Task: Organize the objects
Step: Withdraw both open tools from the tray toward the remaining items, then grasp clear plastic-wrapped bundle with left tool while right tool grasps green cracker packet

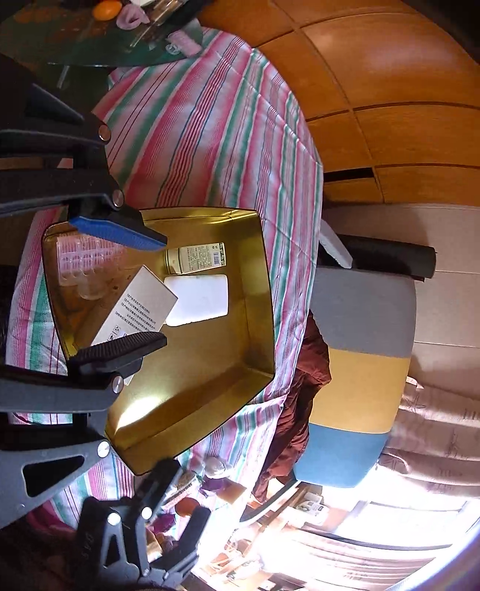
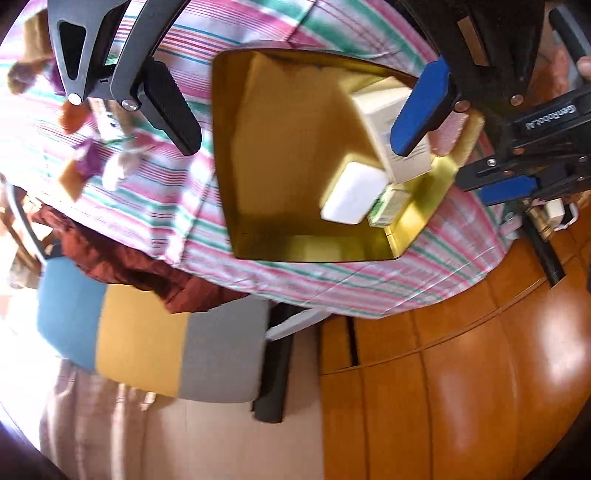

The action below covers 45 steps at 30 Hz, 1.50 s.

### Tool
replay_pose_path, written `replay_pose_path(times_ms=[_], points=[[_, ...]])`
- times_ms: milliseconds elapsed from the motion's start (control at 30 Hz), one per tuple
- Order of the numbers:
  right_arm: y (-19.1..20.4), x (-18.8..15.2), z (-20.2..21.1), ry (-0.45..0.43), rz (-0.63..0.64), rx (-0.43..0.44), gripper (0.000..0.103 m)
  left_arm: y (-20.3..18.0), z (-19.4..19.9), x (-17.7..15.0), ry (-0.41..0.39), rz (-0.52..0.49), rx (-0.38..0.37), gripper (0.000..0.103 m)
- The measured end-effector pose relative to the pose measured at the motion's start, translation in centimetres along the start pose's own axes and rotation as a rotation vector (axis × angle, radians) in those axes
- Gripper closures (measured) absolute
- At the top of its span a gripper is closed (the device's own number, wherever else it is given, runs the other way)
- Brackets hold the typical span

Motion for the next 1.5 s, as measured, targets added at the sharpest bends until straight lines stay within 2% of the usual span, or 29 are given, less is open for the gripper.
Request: replay_pose_path(times_ms=[267,633,867,1500], points=[[-4.1,-0.6,2.5,-0.038,-0.058,-0.111,0.000,-2.9,0.8,0.0,-0.014,-0.059,-0.033,0.057],[-7.3,-1.8,4.8,-0.060,-0.092,-0.183,0.000,-7.2,1.3,-0.7,-0.002,-0.148,-0.101,0.056],[-10.7,-2.7,6.2,-0.058,-0.131,-0.253,0.000,-9.0,1.3,-1.2,0.013,-0.183,-0.134,0.048],[-29.7,-5.9,15.6,-0.127,-0.413,-0.547,0.000,-14.4,0.9,-1.5,0.025,-0.313,-0.180,0.044]])
Point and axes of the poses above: each gripper's, at about its wrist camera, not at the fingertips, and z roughly against the way its jaws point, y to its left, x to its top, the point moved 7 cm from there along -z, roughly the way its jaws point, and after that the axes turned 9 degrees about x, right-handed, at the moved point
